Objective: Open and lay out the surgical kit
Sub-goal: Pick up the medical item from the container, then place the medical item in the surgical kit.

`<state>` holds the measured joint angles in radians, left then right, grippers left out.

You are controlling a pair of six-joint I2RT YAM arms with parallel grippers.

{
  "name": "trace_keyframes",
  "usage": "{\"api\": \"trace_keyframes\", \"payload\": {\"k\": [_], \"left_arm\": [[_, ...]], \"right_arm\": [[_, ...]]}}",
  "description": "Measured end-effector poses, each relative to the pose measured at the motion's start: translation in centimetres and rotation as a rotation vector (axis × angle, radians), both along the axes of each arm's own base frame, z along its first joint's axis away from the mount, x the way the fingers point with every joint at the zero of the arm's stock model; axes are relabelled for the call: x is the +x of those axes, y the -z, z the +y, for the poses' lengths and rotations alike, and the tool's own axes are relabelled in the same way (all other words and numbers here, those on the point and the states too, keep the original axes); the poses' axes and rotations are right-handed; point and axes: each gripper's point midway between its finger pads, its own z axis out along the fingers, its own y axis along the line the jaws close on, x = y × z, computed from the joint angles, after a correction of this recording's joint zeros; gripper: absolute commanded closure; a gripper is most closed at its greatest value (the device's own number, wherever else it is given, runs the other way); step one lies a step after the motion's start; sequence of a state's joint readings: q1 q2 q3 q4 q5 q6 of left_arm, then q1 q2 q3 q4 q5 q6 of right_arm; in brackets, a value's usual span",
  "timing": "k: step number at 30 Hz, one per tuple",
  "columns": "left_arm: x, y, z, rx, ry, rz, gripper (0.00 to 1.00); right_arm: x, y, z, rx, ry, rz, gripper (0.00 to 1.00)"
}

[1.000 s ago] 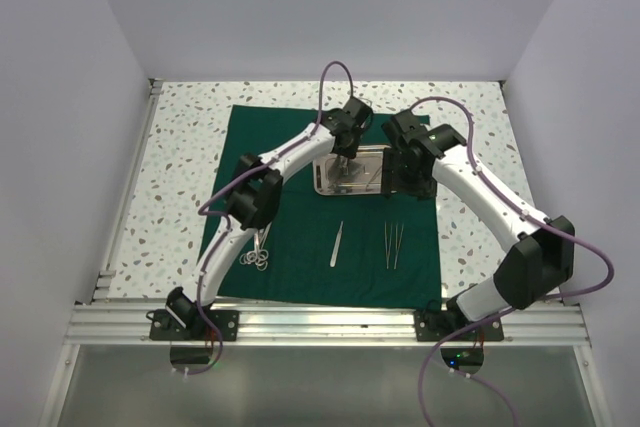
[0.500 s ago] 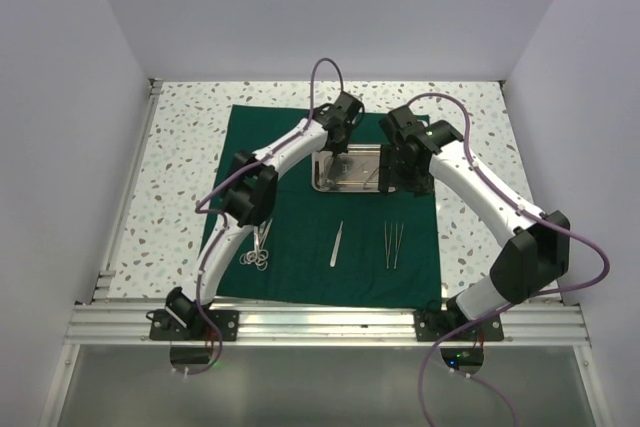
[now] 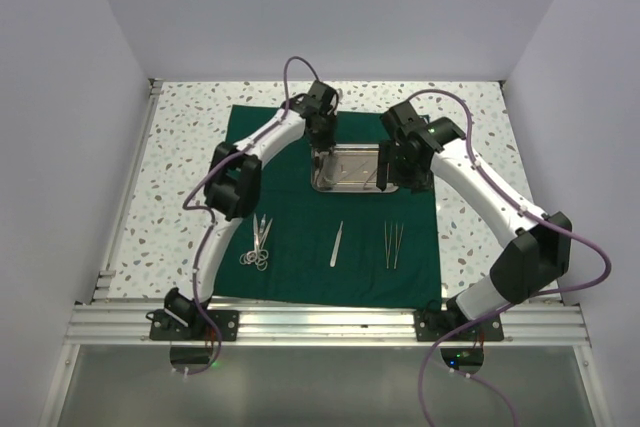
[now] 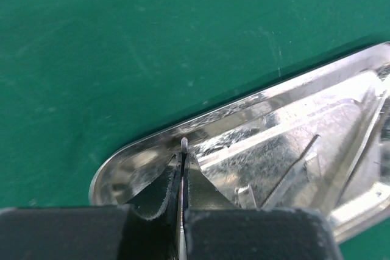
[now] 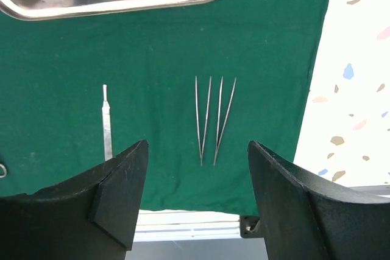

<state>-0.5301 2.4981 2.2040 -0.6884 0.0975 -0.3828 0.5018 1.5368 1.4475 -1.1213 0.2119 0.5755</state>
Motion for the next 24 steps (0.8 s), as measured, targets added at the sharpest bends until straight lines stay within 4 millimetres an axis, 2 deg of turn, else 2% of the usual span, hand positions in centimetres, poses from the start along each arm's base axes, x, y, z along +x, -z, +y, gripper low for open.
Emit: {"api": "trace_keyframes", "payload": {"k": [3, 8, 11, 14, 16, 18, 22, 24], "left_arm": [[0.2, -1.2, 0.6, -0.046, -0.026, 0.022, 1.00], [0.2, -6.2, 1.1, -0.127, -0.068, -0.001, 1.00], [-1.6, -9.4, 1.4, -0.155, -0.082, -0.016, 1.00], [-5.2, -11.3, 2.0, -0.150, -0.090, -0.015, 1.00], [-8.1, -11.5, 2.1, -0.139, -0.087, 0.003, 1.00], [-11.5, -10.6, 2.0, -0.125, -0.074, 0.032, 1.00], [-17.7, -6.3, 1.8, -0.074, -0.047, 0.121, 1.00], [-20.1, -3.9, 2.1, -0.037, -0.045, 0.179, 1.00]], "right_arm": [[0.2, -0.4, 0.2, 0.012, -0.002, -0.010, 0.30], [0.5, -0.9, 0.7, 0.034, -0.008, -0.024, 0.30], [0.6, -0.9, 0.8, 0.038, -0.008, -0.029, 0.30], [0.5, -0.8, 0.8, 0.045, -0.009, -0.035, 0.31], [0.2, -0.8, 0.6, 0.048, -0.009, -0.039, 0.30], [-0.3, -0.6, 0.4, 0.049, -0.010, -0.040, 0.31], [-1.3, -0.3, -0.3, 0.041, -0.013, -0.031, 0.31], [-1.6, -0.2, -0.5, 0.037, -0.018, -0.029, 0.31]]}}
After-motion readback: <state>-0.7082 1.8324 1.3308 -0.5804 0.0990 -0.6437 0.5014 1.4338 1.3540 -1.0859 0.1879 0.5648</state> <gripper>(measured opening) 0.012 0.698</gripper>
